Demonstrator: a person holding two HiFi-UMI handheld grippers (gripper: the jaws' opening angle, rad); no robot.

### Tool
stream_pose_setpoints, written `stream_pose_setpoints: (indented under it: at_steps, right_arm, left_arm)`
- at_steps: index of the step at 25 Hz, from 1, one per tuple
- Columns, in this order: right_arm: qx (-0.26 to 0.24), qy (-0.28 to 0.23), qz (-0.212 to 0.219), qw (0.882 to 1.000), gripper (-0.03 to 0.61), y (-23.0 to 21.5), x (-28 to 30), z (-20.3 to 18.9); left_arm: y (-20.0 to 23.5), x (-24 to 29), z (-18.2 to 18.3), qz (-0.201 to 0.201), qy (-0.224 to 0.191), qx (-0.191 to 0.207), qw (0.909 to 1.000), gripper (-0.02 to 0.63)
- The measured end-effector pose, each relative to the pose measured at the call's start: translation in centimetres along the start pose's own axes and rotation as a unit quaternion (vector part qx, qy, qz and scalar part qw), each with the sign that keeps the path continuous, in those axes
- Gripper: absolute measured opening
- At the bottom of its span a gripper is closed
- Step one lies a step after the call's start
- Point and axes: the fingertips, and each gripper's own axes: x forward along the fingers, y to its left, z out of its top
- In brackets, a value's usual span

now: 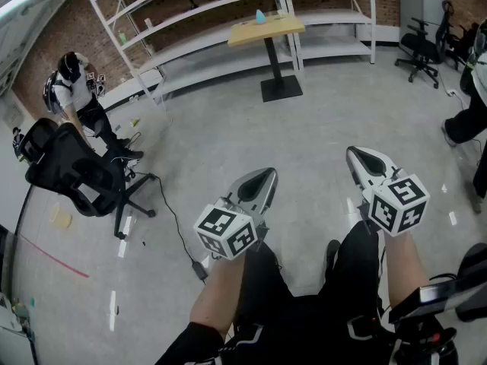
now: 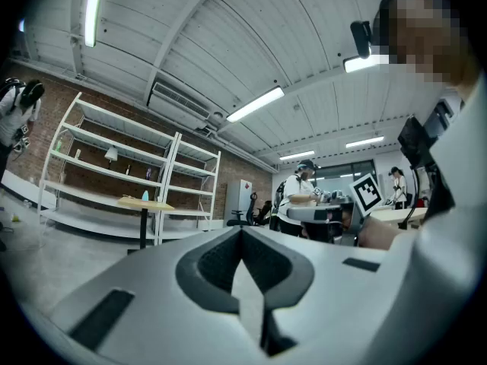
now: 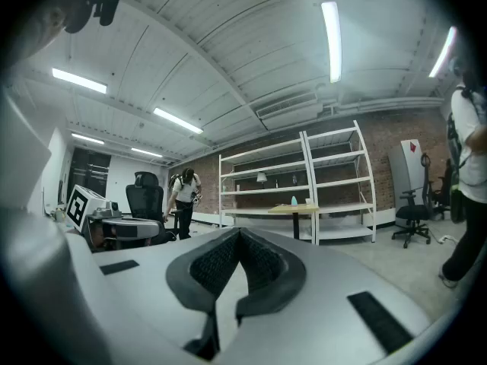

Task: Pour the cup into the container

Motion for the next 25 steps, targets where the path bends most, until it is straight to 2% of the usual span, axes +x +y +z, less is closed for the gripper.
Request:
stream_pose_setpoints:
  at_steps: [20, 25]
  right_arm:
    - [0.009, -0.001, 0.002, 1.0, 0.002, -0.8, -0.4, -0.5]
    - [-0.015, 0.017, 0.003, 1.0, 0.002, -0.5, -0.1, -1.5]
  left_arm:
    - [-1.0, 0.7, -0.9, 0.0, 0.004, 0.006, 1.0, -0.002]
    - [-0.5, 0.3, -1.8, 0.006, 0.022, 0.01, 0.9997, -0.002]
